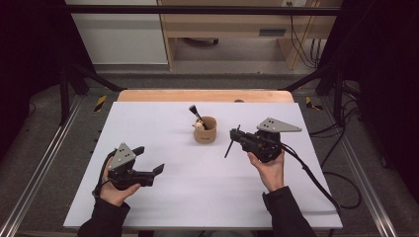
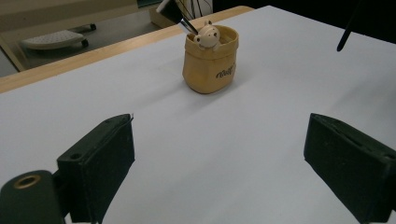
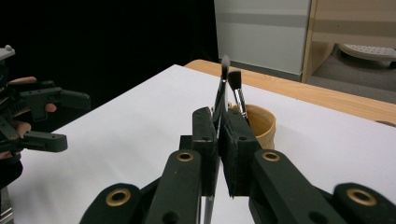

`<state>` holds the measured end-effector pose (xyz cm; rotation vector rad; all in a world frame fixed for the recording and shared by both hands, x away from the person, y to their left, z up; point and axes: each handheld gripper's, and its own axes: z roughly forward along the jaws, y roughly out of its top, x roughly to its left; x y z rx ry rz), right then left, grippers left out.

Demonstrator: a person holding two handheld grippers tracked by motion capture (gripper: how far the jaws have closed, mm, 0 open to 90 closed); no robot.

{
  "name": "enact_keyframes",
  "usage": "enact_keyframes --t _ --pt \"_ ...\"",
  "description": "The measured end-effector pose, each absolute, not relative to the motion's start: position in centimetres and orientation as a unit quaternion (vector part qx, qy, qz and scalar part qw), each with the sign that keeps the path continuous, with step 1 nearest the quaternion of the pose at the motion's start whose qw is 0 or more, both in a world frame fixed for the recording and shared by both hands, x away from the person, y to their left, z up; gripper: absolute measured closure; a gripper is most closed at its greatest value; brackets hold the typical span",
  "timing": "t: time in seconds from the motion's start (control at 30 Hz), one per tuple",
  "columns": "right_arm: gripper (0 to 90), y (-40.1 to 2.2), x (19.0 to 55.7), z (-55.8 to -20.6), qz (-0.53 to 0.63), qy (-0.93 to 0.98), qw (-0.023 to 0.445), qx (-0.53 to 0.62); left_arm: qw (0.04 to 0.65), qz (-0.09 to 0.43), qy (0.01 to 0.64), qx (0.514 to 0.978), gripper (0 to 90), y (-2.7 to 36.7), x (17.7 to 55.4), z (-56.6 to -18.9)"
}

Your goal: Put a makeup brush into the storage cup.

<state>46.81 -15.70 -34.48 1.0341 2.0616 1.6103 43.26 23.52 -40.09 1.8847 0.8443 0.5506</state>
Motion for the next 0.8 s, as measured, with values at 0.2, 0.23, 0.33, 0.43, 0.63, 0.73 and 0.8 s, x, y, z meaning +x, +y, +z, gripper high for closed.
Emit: enact_keyframes --t 0.2,0.23,0.33,0.43,0.63,0.73,0.8 --pt "84.9 -15.4 47.1 -34.1 0.568 0.721 0.165 0.362 0.478 0.228 0.348 0.773 7.8 23.7 43.4 -40.2" --pt "84.9 -15.3 47.2 -34.0 0.567 0.721 0.166 0.362 0.478 0.228 0.348 0.773 7.8 23.8 43.4 -40.2" --pt "84.9 -15.2 47.4 -33.9 0.567 0.721 0.167 0.361 0.477 0.230 0.349 0.773 7.7 23.9 43.5 -40.3" --pt "84.9 -15.0 47.6 -33.8 0.570 0.719 0.168 0.361 0.477 0.230 0.351 0.772 7.7 24.1 43.5 -40.3" --pt "84.9 -14.6 48.2 -33.6 0.569 0.718 0.173 0.363 0.476 0.231 0.352 0.772 7.7 24.3 43.7 -40.4" --pt "84.9 -14.3 48.5 -33.7 0.570 0.715 0.174 0.366 0.476 0.231 0.353 0.772 7.7 24.4 43.7 -40.4" --pt "84.9 -14.2 48.8 -33.7 0.567 0.717 0.176 0.367 0.475 0.233 0.354 0.772 7.7 24.4 43.7 -40.4"
